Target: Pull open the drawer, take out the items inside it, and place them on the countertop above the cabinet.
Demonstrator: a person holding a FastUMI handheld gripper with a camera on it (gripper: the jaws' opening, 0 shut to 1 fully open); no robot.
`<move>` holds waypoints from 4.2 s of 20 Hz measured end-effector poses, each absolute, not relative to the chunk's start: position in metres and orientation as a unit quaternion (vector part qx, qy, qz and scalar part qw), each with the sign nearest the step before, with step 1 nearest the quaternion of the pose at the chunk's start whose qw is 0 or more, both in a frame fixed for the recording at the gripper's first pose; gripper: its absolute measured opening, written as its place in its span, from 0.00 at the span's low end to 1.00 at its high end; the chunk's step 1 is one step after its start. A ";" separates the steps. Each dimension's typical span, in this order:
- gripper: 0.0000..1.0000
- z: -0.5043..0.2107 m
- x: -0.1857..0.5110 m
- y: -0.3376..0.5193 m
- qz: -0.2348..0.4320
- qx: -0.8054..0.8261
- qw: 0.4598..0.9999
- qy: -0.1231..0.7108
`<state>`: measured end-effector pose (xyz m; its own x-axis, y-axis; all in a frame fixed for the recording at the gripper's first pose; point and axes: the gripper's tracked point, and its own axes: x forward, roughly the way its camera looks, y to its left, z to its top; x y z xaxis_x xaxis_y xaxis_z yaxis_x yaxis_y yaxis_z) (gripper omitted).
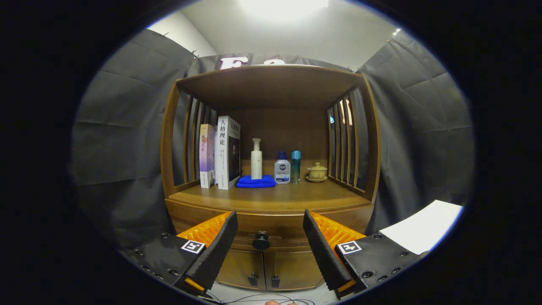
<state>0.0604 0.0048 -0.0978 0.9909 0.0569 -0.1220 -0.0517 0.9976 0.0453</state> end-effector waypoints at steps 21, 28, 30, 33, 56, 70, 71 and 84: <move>0.97 -0.229 0.132 0.019 0.040 0.044 0.983 0.176; 0.93 -0.234 0.146 0.028 0.059 0.036 0.983 0.173; 0.70 -0.233 0.147 0.036 0.067 0.032 0.983 0.170; 0.46 -0.236 0.147 0.037 0.067 0.006 0.981 0.180; 0.27 -0.232 0.092 0.033 0.043 0.023 0.987 0.153; 0.27 -0.229 0.030 0.030 0.073 0.013 0.983 0.169; 0.27 -0.230 0.025 0.030 0.077 0.014 0.981 0.175; 0.26 -0.228 -0.026 0.030 0.111 -0.006 0.977 0.184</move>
